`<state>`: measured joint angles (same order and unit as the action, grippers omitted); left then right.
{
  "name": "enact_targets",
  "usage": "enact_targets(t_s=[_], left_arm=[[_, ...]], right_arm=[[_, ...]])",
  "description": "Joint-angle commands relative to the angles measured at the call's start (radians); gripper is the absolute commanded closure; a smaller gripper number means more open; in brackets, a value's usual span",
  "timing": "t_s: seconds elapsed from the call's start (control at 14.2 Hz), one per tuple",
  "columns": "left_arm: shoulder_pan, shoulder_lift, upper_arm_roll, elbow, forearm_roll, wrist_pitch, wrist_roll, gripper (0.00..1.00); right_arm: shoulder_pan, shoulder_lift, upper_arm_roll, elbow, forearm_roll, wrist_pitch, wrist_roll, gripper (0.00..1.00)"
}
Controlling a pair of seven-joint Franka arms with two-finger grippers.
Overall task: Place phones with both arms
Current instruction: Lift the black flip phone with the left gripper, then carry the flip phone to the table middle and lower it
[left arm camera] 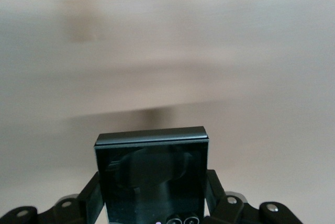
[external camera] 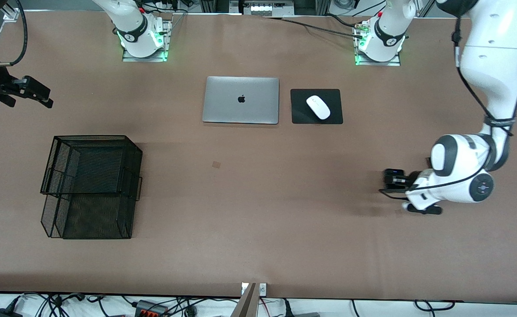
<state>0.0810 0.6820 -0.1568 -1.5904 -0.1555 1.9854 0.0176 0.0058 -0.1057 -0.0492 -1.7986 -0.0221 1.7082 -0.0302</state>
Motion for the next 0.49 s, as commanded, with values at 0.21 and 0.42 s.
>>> enact_targets(t_s=[0.21, 0.42], left_arm=[[-0.266, -0.021, 0.016, 0.154, -0.105, -0.109, -0.439, 0.64], [-0.375, 0.066, 0.02, 0.315, -0.19, -0.169, -0.693, 0.65]], right_arm=[[-0.001, -0.016, 0.0, -0.016, -0.001, 0.008, -0.014, 0.0], [-0.001, -0.014, 0.0, -0.016, -0.001, 0.01, -0.014, 0.0]])
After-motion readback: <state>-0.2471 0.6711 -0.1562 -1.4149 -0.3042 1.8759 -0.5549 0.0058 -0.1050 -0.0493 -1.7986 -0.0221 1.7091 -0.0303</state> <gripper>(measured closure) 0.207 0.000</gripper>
